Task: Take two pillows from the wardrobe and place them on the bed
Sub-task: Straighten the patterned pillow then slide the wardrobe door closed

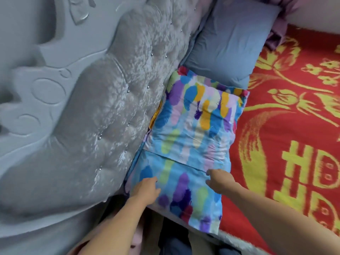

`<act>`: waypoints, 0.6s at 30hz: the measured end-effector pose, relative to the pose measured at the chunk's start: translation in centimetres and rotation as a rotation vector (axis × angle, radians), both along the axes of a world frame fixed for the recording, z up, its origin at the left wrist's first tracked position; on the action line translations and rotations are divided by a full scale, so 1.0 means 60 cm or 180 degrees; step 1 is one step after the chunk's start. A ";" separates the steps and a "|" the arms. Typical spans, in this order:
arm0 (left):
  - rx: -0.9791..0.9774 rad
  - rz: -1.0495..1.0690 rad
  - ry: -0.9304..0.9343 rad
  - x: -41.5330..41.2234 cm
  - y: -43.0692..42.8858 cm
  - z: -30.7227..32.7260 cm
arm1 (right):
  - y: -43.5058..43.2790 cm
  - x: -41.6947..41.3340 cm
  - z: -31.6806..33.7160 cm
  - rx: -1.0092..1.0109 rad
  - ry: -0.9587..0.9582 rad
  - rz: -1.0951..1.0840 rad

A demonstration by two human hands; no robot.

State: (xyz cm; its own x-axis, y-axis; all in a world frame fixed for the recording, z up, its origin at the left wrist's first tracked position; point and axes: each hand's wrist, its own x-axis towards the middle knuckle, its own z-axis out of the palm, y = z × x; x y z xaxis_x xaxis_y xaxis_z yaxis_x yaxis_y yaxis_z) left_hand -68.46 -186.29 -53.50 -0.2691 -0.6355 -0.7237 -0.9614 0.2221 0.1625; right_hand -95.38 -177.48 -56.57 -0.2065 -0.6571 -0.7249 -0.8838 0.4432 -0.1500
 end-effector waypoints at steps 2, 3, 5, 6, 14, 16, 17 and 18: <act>-0.0205 0.0205 0.0022 0.010 0.053 0.027 | 0.028 0.007 0.022 -0.0088 0.0038 0.0303; -0.0322 0.0302 0.0030 0.012 0.081 0.040 | 0.041 0.008 0.033 -0.0152 0.0061 0.0458; -0.0506 0.0531 0.0061 0.015 0.144 0.066 | 0.070 0.012 0.059 -0.0256 0.0092 0.0772; -0.0561 0.0672 0.0092 0.015 0.178 0.081 | 0.084 0.015 0.074 -0.0309 0.0107 0.0941; -0.0882 0.1563 0.0401 0.048 0.472 0.200 | 0.181 0.091 0.205 -0.0757 0.0229 0.2268; -0.1039 0.1760 0.0428 0.069 0.548 0.219 | 0.212 0.137 0.228 -0.0826 0.0261 0.2614; -0.1095 0.1870 0.0430 0.081 0.588 0.226 | 0.231 0.164 0.236 -0.0857 0.0262 0.2767; -0.1133 0.1982 0.0419 0.094 0.628 0.232 | 0.253 0.192 0.244 -0.0882 0.0247 0.2917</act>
